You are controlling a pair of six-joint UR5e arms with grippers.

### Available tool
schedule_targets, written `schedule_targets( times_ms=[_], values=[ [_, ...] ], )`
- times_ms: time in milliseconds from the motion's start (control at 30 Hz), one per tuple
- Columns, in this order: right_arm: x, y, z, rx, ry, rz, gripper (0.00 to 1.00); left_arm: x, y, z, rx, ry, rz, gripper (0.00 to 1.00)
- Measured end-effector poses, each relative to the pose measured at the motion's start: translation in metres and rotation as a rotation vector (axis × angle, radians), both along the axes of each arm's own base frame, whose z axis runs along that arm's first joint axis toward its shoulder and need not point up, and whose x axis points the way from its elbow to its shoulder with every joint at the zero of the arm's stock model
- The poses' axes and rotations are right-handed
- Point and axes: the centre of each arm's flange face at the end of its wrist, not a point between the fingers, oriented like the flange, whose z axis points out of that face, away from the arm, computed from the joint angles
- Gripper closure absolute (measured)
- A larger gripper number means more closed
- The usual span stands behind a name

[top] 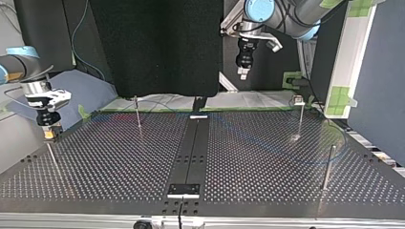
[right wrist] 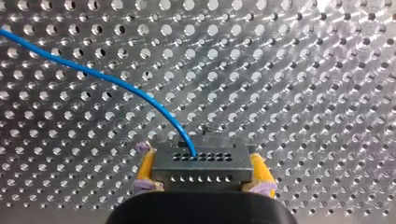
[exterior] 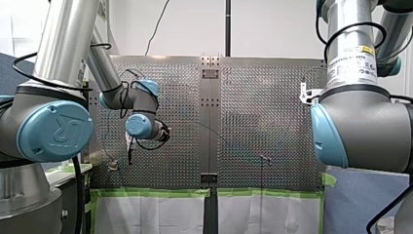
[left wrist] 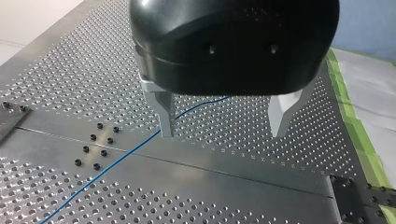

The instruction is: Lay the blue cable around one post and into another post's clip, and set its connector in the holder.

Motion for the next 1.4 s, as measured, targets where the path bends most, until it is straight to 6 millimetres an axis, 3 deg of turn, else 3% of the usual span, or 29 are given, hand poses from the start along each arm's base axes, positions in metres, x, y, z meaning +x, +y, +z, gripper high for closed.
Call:
schedule_targets(
  times_ms=[1400],
  values=[
    [-0.001,-0.009,0.001,-0.012,-0.034,0.000,1.00,0.000,0.000,0.000,0.001,0.000,-0.001,0.00]
  ],
)
